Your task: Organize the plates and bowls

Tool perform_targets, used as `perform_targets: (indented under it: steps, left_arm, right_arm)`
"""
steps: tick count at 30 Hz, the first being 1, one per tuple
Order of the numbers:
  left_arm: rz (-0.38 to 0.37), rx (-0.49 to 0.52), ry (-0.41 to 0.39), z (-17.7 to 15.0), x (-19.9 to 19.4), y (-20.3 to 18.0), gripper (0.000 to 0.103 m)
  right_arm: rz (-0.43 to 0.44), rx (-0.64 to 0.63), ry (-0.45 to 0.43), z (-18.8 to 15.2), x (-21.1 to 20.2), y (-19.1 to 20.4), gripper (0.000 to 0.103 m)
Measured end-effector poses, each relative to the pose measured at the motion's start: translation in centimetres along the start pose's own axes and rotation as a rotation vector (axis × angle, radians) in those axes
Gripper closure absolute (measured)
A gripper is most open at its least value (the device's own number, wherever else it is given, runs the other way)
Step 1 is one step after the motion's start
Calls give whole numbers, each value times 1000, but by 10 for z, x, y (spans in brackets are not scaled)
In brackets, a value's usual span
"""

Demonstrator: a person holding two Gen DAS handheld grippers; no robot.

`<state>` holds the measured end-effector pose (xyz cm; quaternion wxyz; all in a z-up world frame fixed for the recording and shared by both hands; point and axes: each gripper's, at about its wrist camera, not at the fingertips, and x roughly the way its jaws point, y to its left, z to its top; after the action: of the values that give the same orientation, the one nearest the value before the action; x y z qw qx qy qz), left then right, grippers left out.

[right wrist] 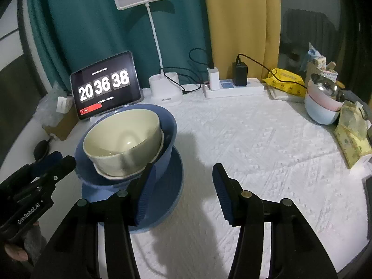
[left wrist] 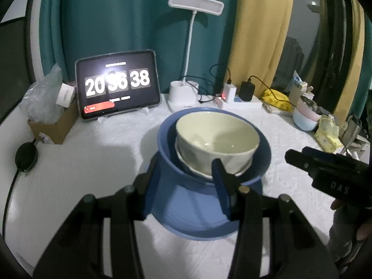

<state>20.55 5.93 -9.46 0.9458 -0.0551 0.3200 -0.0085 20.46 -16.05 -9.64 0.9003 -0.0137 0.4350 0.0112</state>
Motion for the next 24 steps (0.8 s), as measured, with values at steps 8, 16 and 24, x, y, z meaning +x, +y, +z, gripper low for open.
perform_targets:
  steps: [8, 16, 24]
  left_arm:
    - [-7, 9, -39, -4, -24, -12, 51]
    - [-7, 24, -73, -5, -50, -28, 41]
    - [-11, 36, -103, -6, -76, -40, 35]
  right_arm:
    - [-9, -2, -44, -5, -29, -2, 49]
    - [-10, 0, -83, -12, -54, -6, 49]
    - [-10, 0, -136, -16, -85, -11, 49]
